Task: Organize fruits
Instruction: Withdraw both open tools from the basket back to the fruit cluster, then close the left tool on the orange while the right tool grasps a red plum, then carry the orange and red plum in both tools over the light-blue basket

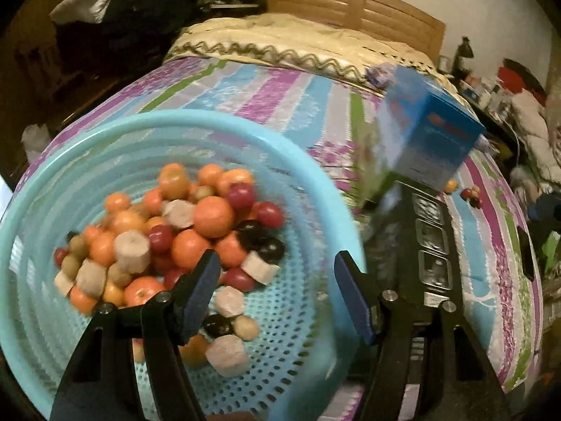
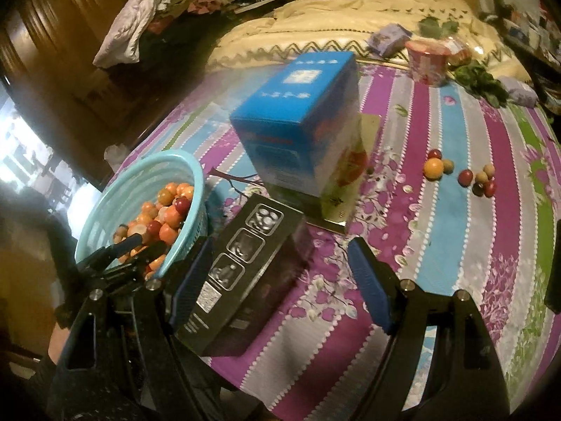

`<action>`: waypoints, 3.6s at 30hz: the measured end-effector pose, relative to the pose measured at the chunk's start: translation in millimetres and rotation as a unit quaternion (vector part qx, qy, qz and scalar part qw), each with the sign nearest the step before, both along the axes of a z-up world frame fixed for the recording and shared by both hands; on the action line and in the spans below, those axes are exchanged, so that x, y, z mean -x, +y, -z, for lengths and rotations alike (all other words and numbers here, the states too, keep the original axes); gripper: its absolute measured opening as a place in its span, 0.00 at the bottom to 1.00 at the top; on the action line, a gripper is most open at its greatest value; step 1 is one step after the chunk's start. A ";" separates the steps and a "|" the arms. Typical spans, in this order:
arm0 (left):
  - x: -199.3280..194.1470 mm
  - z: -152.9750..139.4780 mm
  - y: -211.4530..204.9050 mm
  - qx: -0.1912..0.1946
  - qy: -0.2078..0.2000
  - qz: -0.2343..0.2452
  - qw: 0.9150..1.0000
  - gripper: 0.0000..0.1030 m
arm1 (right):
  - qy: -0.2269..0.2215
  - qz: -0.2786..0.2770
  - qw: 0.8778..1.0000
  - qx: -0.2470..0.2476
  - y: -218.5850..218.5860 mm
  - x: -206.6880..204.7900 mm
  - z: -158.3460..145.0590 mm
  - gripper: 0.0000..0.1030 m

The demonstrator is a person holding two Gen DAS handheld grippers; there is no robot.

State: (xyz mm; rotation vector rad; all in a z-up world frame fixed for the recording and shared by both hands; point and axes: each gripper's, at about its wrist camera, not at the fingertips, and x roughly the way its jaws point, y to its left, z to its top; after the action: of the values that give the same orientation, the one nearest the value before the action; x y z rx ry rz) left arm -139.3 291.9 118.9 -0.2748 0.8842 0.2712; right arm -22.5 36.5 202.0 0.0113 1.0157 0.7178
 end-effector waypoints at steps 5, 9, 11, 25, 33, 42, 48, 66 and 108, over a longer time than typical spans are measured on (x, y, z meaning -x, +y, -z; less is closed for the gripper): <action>-5.2 -3.0 -7.9 0.031 -0.005 0.001 1.000 0.66 | 0.002 0.006 1.000 0.001 -12.6 -0.6 2.8 0.77; 6.0 -19.7 -7.3 0.046 -0.042 -0.018 0.998 0.66 | -0.017 0.028 0.999 -0.010 -37.5 -3.3 0.9 0.77; 14.5 -44.8 -18.6 0.004 -0.079 -0.019 0.997 0.66 | -0.030 0.048 0.998 -0.009 -62.1 -3.3 4.3 0.77; -131.9 -65.7 -225.6 0.087 -0.103 0.223 0.965 0.75 | 0.022 0.200 0.979 0.017 -223.2 -33.4 79.0 0.67; -266.8 60.8 -259.1 0.102 0.005 0.198 0.975 0.45 | 0.019 0.208 0.978 0.019 -257.9 -46.4 100.0 0.67; -308.3 103.4 -253.0 0.075 -0.003 0.211 0.975 0.45 | -0.011 0.157 0.988 0.009 -241.4 -121.2 121.1 0.52; -320.8 107.6 -254.9 0.060 -0.010 0.217 0.974 0.41 | -0.027 0.121 0.992 0.031 -213.4 -173.8 138.5 0.44; -322.8 110.7 -249.4 0.073 -0.017 0.196 0.978 0.39 | -0.059 0.039 0.994 0.082 -166.9 -210.7 161.4 0.35; -117.3 -76.6 -240.2 0.002 -0.064 0.189 0.980 0.39 | -0.118 0.229 0.962 0.094 -221.5 -30.0 7.1 0.26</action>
State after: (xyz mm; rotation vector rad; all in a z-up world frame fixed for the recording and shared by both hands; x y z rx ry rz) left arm -22.0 51.7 195.6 -0.1214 0.7906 -0.1005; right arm 7.4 -185.0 194.9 -0.0051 0.8071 0.1920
